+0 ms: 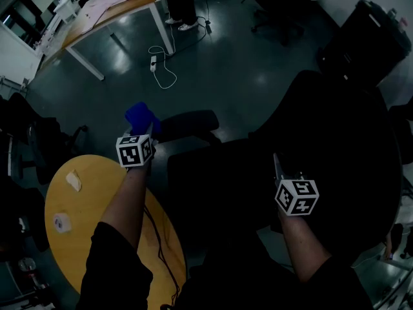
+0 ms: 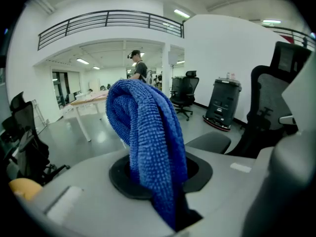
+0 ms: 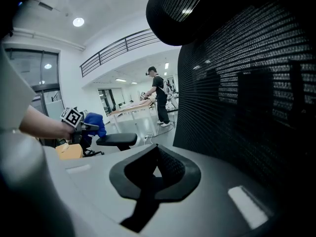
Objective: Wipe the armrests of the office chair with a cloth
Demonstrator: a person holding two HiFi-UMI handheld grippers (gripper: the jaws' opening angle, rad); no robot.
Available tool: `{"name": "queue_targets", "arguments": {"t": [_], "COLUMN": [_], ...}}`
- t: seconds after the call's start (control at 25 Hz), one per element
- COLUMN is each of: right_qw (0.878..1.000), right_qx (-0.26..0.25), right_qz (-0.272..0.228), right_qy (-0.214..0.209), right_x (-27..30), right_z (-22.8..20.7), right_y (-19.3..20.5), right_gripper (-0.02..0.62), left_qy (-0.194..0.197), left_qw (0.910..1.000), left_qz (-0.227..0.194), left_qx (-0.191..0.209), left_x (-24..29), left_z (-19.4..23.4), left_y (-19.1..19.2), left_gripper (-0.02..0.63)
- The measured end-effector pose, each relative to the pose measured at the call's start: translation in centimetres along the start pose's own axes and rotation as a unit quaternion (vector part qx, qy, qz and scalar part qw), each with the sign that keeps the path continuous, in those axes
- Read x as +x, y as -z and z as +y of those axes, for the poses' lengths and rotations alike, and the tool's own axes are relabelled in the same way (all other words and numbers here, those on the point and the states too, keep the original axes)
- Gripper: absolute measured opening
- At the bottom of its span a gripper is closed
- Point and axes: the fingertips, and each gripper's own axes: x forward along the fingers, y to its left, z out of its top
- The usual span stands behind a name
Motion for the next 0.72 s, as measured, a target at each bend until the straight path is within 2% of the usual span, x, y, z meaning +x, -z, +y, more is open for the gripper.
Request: {"name": "queue_targets", "arguments": {"t": [0.2,0.36,0.56,0.72], "right_qw": [1.000,1.000,1.000,1.000], "right_qx": [0.009,0.012,0.015,0.028], "right_qz": [0.000,0.000,-0.001,-0.004], "right_qy": [0.000,-0.002,-0.007,-0.010], "right_x": [0.0,0.0,-0.2,-0.5], "right_z": [0.0,-0.1,0.1,-0.3], "right_y": [0.4,0.7,0.6,0.4], "right_gripper": [0.005,0.005,0.005,0.005], "left_qy": [0.100,0.167,0.203,0.194], "left_qw": [0.9939,0.9847,0.9789,0.9805], "left_qz": [-0.039,-0.034,-0.003,0.019], "left_qx": [0.027,0.036,0.022,0.024], "left_x": [1.0,2.4,3.8,4.2], "left_z": [-10.0,-18.0,-23.2,-23.1], "left_y": [-3.8,-3.3,-0.7,1.1], "left_gripper": [0.106,0.106,0.106,0.106]}}
